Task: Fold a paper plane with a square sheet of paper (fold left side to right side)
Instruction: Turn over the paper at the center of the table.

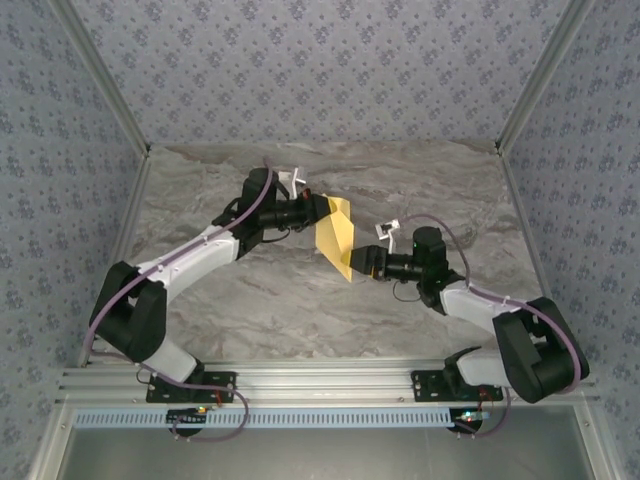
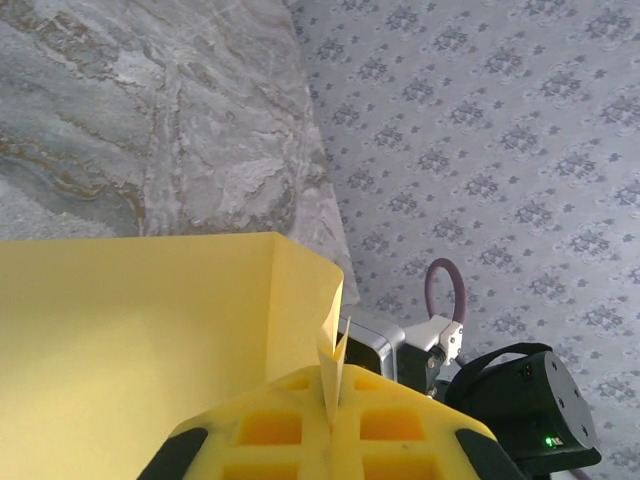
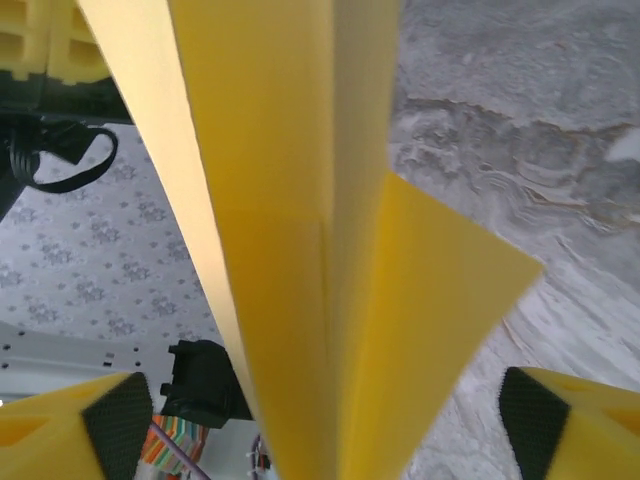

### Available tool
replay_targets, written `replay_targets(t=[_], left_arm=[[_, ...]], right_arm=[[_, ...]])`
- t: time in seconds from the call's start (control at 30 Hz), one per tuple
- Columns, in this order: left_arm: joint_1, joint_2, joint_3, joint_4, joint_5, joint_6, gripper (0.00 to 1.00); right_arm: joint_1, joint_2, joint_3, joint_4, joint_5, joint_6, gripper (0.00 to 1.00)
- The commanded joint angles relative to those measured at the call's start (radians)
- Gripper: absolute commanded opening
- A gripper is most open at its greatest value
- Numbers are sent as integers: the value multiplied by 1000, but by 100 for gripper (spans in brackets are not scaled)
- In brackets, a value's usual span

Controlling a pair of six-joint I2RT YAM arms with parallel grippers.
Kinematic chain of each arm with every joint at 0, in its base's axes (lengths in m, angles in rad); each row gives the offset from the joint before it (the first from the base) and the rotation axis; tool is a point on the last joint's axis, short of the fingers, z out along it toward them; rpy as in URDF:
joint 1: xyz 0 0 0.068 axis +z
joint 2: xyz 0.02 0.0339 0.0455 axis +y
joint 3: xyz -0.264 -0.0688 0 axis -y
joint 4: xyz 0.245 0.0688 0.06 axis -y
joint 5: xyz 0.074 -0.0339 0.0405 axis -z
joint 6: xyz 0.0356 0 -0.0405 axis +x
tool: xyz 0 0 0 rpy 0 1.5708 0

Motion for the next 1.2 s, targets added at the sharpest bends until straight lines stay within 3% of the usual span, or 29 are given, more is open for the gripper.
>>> replay_targets(t=[0.0,0.2,0.37,0.47,0.57,0.67,0.8,0.9,1.03,1.17], left_arm=[[2,-41,-6,64,40,-38,4],[2,-55,-36,98,43,-56,4],[7,-62,-42,59,42,-26,7],[25,-86,-46,-16,30,25,22],[63,-150,-63,-138,-15,98,47],[88,-246,-69,-328,-137,212,56],[91,-376,-74,-574,-370,345,59],[91,-463,-113,-658,-486,368,60],[91,-549,-173,-689,-559,352,62],[92,-601,-210,-712,-598,335,63]], right_arm=[[21,15,60,106,-30,53,82],[30,2,71,100,-13,70,44],[32,-51,80,-37,4,-5,17],[36,-116,97,-211,41,-94,12],[56,-195,161,-528,133,-286,10],[102,-244,270,-906,341,-480,10],[240,-210,459,-1309,845,-588,9],[378,-97,594,-1523,1198,-605,9],[517,134,767,-1751,1514,-557,8],[617,373,915,-1891,1685,-520,7]])
